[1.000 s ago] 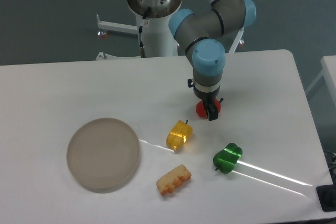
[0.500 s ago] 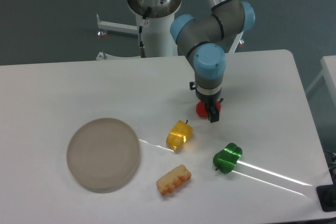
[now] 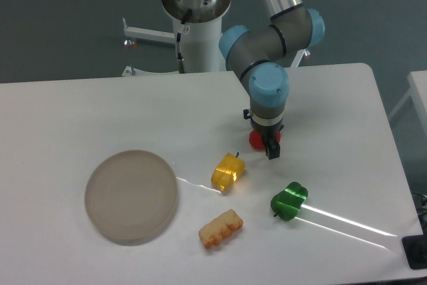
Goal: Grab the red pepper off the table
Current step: 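Lower the gripper around the red pepper and close on it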
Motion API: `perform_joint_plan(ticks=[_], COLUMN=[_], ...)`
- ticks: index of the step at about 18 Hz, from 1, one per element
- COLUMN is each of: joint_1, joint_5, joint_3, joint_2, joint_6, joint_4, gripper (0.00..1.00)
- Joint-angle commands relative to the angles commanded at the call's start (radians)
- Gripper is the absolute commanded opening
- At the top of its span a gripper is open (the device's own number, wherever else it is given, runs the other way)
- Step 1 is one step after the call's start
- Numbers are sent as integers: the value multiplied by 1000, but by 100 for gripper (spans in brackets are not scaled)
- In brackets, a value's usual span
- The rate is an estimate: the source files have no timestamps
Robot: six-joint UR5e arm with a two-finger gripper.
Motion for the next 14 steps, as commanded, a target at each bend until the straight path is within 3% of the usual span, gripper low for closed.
perform_joint_plan(ticks=[2,6,14], joint_1=[2,2,5], joint_5=[-2,-3,0], joint_3=[0,2,34], joint_2=[2,2,-2], joint_6=[-6,-17,-12], joint_4=[0,-2,-8], gripper=[99,66,63])
